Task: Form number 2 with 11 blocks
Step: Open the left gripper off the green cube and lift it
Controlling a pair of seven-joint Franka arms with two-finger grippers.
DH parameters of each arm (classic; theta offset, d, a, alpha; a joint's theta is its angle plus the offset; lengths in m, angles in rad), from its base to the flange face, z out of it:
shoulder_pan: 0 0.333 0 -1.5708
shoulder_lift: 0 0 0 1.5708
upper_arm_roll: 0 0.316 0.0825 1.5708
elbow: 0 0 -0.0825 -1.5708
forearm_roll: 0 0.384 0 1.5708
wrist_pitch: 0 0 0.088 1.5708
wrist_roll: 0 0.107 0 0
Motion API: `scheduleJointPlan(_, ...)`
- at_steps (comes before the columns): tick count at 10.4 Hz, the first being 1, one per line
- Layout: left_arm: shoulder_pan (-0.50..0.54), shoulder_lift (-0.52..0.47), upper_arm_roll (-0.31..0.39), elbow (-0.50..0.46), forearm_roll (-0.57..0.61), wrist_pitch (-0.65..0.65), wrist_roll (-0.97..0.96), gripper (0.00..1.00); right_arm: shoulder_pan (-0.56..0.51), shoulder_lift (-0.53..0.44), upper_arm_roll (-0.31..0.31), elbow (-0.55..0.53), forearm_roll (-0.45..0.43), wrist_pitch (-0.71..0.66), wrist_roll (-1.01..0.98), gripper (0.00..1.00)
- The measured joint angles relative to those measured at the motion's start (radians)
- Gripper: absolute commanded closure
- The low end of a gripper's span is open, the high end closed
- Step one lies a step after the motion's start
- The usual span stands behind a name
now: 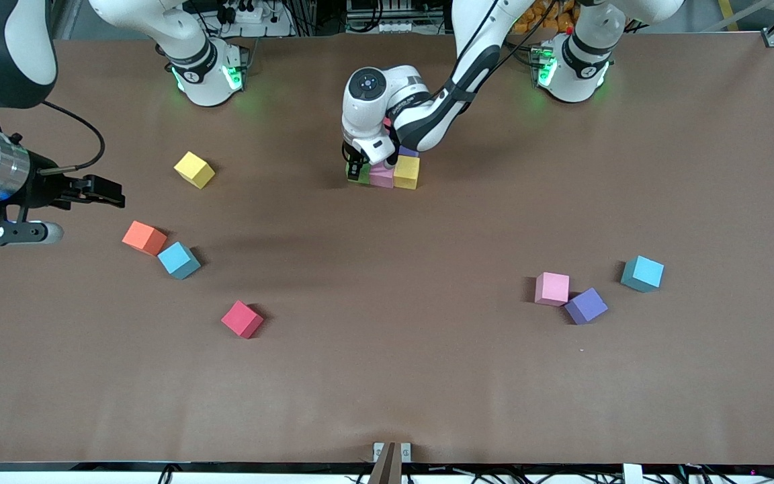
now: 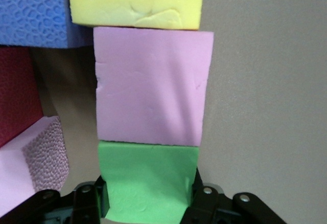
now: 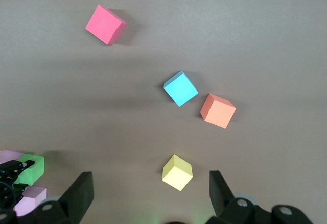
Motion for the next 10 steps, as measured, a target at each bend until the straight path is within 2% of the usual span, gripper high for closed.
scheduleJointPlan(4, 0.002, -0.001, 0.006, -0.003, 0.004, -0.004, 0.0, 0.0, 0.0, 0.0, 0.001, 0.0, 0.0, 0.0, 0.0, 0.0)
scheduleJointPlan(10, 0.01, -0.04, 0.005, 0.123, 0.006, -0.004, -0.001, 0.0, 0.0, 0.0, 0.002, 0.0, 0.0, 0.001, 0.0, 0.0)
